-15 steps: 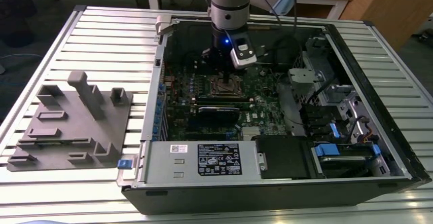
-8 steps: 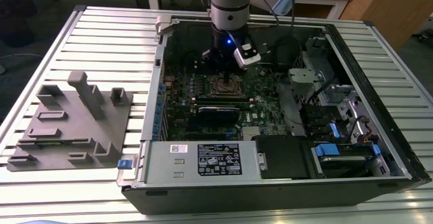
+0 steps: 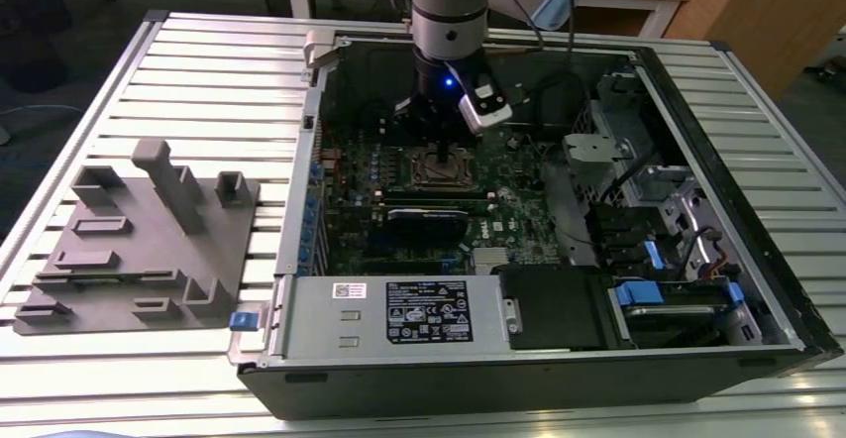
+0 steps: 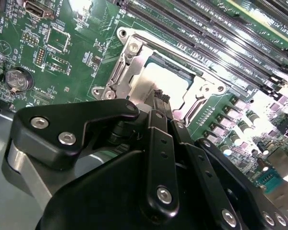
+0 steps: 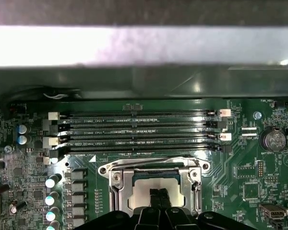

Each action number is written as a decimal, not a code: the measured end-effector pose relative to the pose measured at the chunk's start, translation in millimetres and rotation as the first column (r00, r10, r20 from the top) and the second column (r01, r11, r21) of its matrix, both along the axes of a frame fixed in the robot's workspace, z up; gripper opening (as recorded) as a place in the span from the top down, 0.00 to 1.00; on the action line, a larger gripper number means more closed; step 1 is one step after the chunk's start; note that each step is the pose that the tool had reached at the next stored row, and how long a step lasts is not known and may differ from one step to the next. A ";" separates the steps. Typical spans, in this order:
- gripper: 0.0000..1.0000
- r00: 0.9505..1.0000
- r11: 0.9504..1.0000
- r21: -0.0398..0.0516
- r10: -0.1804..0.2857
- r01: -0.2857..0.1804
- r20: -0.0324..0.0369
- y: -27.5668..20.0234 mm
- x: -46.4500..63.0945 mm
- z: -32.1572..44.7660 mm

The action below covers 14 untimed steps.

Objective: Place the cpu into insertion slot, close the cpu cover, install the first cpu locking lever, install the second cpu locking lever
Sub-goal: 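Install the first cpu locking lever, then install the second cpu locking lever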

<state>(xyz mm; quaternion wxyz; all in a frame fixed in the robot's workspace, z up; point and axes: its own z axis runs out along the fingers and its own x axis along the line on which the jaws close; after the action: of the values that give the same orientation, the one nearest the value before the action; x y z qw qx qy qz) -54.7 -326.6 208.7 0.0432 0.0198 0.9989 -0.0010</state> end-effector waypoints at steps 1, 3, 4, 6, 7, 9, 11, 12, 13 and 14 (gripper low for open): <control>0.89 1.000 1.000 0.000 0.000 0.000 0.000 -0.3 0.0 0.1; 0.89 1.000 1.000 0.000 0.000 0.000 0.000 -0.7 0.0 0.9; 0.89 1.000 1.000 0.002 0.000 0.000 0.000 -0.9 0.0 1.7; 0.89 1.000 1.000 0.009 0.000 0.000 0.000 -1.3 0.0 3.8; 0.89 1.000 1.000 0.012 0.000 0.000 0.000 -1.4 0.0 5.0; 0.89 1.000 1.000 0.018 0.000 0.000 0.000 -1.9 0.0 7.2; 0.89 1.000 1.000 0.019 0.000 0.000 0.000 -2.3 0.0 7.4; 0.89 1.000 1.000 0.019 0.000 0.000 0.000 -2.4 0.0 7.4; 0.89 1.000 1.000 0.019 0.000 0.000 0.000 -3.1 0.0 7.5; 0.89 1.000 1.000 0.019 0.000 0.000 0.000 -3.7 0.0 7.5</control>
<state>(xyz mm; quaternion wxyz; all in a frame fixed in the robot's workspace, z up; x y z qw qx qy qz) -54.7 -330.2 216.1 0.0429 0.0202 0.9988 0.0084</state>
